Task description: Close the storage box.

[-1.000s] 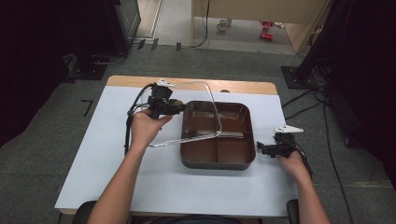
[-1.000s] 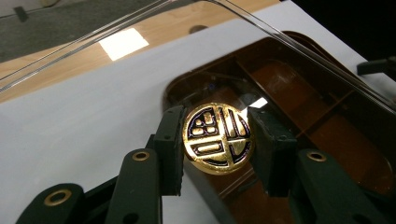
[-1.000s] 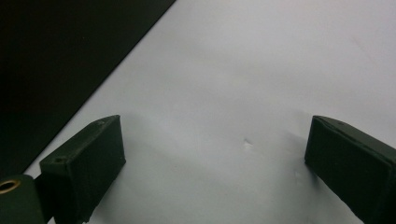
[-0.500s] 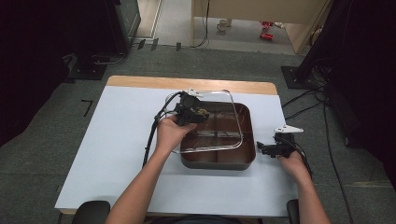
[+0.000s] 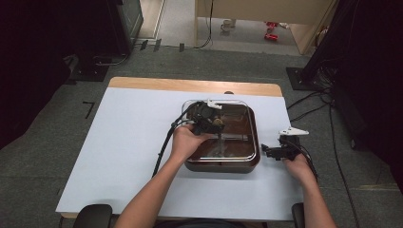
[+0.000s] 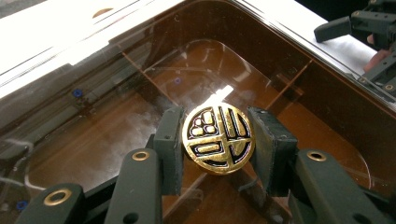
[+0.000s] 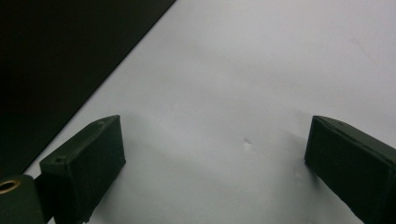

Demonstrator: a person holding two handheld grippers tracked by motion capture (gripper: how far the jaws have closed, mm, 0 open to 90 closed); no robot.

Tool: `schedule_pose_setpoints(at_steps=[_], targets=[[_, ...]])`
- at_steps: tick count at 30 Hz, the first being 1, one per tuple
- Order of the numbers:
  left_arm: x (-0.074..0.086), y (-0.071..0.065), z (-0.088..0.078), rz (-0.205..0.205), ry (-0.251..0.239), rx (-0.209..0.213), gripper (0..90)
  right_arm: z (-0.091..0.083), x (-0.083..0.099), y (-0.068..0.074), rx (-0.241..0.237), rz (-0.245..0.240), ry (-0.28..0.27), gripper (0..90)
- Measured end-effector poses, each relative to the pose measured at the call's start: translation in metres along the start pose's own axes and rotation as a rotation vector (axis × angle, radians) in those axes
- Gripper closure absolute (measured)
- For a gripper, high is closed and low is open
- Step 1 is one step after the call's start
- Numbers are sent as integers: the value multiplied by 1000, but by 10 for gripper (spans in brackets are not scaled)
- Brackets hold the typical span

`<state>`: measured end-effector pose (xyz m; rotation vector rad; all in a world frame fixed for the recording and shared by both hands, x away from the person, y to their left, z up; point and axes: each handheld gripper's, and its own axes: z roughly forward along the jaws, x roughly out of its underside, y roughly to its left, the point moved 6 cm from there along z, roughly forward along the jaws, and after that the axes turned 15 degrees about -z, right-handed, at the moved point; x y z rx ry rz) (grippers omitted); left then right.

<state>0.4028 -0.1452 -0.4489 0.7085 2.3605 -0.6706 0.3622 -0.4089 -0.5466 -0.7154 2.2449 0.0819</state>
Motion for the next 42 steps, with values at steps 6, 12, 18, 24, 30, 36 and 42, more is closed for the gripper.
schedule_pose_setpoints(at_steps=[6, 12, 18, 24, 30, 36, 42], targets=[[2, -6, 13, 16, 10, 4, 594, 0, 0, 0, 0, -2, 1, 44], [5, -7, 15, 28, 8, 6, 593, 0, 0, 0, 0, -2, 1, 43], [5, -6, 15, 17, 17, 8, 592, 0, 0, 0, 0, -2, 1, 43], [5, -4, 15, 16, 20, 25, 586, 0, 0, 0, 0, -2, 1, 43], [3, -5, 11, 40, -16, 28, 509, 0, 0, 0, 0, -2, 1, 43], [2, -6, 6, 62, -37, 20, 403, 0, 0, 0, 1, -3, 0, 43], [2, -6, -5, 83, -29, 25, 306, 0, 0, 0, 1, -1, -1, 43]])
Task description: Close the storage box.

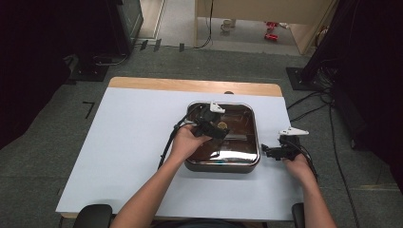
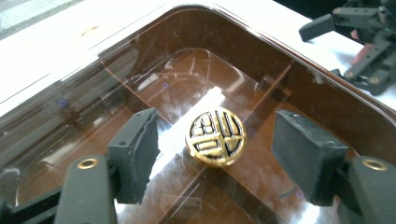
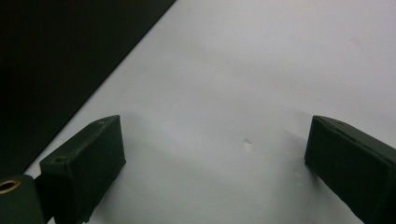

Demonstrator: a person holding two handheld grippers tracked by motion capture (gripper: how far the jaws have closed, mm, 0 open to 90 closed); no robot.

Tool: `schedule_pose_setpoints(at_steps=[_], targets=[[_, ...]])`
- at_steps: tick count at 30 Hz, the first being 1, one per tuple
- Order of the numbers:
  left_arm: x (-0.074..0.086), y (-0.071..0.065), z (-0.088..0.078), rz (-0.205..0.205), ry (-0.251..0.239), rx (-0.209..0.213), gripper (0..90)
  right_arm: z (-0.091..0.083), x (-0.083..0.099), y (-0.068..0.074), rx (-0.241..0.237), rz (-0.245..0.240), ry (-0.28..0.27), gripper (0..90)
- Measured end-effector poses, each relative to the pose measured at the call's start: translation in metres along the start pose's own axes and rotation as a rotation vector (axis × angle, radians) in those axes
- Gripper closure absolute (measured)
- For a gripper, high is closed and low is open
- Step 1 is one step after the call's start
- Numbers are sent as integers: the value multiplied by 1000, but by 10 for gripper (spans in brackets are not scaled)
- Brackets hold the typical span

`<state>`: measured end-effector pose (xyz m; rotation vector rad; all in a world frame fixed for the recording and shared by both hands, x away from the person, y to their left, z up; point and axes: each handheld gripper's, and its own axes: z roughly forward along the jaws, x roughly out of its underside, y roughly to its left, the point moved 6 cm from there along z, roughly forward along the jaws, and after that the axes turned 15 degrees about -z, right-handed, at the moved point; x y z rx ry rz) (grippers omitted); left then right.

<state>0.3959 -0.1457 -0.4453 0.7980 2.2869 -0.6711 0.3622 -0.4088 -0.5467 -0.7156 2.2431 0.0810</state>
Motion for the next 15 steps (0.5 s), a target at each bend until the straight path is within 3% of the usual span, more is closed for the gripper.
schedule_pose_setpoints(at_steps=[3, 5, 8, 15], targets=[[1, 1, -6, -3, 8, 15, 285, 0, 0, 0, -1, -2, 1, 43], [1, 4, -12, -40, 9, 49, 278, 0, 0, 0, -1, 0, 1, 43], [2, 6, -18, -66, -4, 62, 271, 0, 0, 0, 0, 0, 0, 44], [13, 15, -39, -43, -38, 47, 251, 0, 0, 0, -1, -1, 1, 43]])
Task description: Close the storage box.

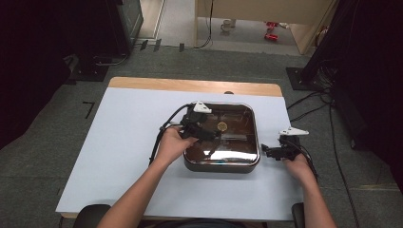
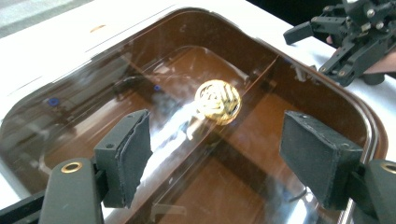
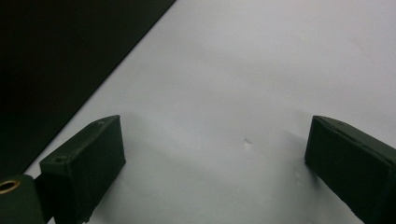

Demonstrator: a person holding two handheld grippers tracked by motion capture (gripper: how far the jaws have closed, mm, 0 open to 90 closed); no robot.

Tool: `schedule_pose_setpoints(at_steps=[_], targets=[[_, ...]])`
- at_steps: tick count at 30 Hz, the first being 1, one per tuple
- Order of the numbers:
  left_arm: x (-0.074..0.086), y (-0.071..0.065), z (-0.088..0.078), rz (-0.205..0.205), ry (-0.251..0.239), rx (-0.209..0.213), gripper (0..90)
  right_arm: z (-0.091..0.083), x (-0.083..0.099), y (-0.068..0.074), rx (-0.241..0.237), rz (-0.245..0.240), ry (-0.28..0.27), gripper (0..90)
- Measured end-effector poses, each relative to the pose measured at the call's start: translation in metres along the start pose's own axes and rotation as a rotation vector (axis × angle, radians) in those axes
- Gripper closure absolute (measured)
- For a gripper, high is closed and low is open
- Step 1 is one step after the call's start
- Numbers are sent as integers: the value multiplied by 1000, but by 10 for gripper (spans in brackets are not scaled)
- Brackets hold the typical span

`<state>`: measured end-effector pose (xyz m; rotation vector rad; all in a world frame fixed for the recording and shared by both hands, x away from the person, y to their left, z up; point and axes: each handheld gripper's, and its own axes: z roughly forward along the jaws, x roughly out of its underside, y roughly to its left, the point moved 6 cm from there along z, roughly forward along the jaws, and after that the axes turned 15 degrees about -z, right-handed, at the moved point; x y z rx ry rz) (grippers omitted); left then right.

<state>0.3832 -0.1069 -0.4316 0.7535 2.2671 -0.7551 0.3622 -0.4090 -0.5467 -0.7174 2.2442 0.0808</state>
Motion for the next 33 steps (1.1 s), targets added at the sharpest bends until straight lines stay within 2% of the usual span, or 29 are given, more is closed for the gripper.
schedule_pose_setpoints(at_steps=[4, 8, 11, 16, 22, 33], targets=[[5, 6, -14, -28, -25, 20, 250, 0, 0, 0, 0, 2, 0, 43], [13, 13, -25, -12, -39, 8, 243, 0, 0, 0, 0, -1, 0, 43], [19, 19, -33, -9, -53, 21, 228, 0, 0, 0, 0, -2, -1, 43], [32, 32, -45, 27, -78, -26, 216, 0, 0, 0, 1, -1, -1, 43], [48, 50, -57, -5, -97, -64, 215, 0, 0, 0, 1, -2, -1, 43], [73, 70, -69, -15, -126, -106, 215, 0, 0, 0, 1, -2, 0, 44]])
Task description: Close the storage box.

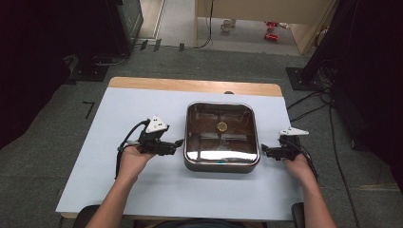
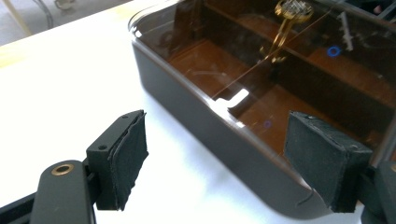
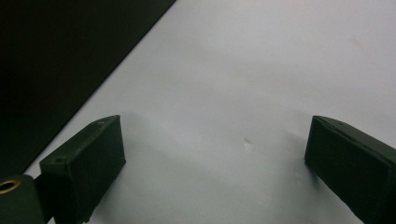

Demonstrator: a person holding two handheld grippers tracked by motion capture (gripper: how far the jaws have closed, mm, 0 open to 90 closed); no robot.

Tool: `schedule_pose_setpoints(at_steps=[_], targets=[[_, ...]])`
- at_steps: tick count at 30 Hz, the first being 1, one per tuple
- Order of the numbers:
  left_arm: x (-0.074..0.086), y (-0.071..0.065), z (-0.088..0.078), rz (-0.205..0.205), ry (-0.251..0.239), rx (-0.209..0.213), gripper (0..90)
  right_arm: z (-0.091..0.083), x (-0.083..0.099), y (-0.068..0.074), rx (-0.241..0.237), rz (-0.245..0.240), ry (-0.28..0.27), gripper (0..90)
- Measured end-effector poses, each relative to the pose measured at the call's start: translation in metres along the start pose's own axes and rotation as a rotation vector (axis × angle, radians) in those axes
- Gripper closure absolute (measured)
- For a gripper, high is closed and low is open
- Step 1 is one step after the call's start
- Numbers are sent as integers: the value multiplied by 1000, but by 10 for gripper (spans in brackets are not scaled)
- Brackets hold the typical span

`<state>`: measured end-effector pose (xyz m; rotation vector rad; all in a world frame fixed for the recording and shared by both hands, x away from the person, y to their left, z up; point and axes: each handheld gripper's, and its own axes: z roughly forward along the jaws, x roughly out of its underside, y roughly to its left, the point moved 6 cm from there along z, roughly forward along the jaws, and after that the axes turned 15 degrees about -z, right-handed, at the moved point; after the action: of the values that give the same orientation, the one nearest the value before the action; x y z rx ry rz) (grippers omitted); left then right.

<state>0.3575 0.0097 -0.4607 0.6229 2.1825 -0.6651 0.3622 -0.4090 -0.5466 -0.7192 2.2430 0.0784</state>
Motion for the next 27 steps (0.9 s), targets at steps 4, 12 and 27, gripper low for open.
schedule_pose_setpoints(at_steps=[4, 12, 27], targets=[[11, 7, -1, -1, 3, -23, 214, 0, 0, 0, 0, 0, -1, 43], [31, 17, 2, -13, 31, -51, 217, 0, 0, 0, 1, 0, 0, 44], [60, 17, 21, -54, 104, -105, 232, 0, 0, 0, 1, -1, -2, 44]])
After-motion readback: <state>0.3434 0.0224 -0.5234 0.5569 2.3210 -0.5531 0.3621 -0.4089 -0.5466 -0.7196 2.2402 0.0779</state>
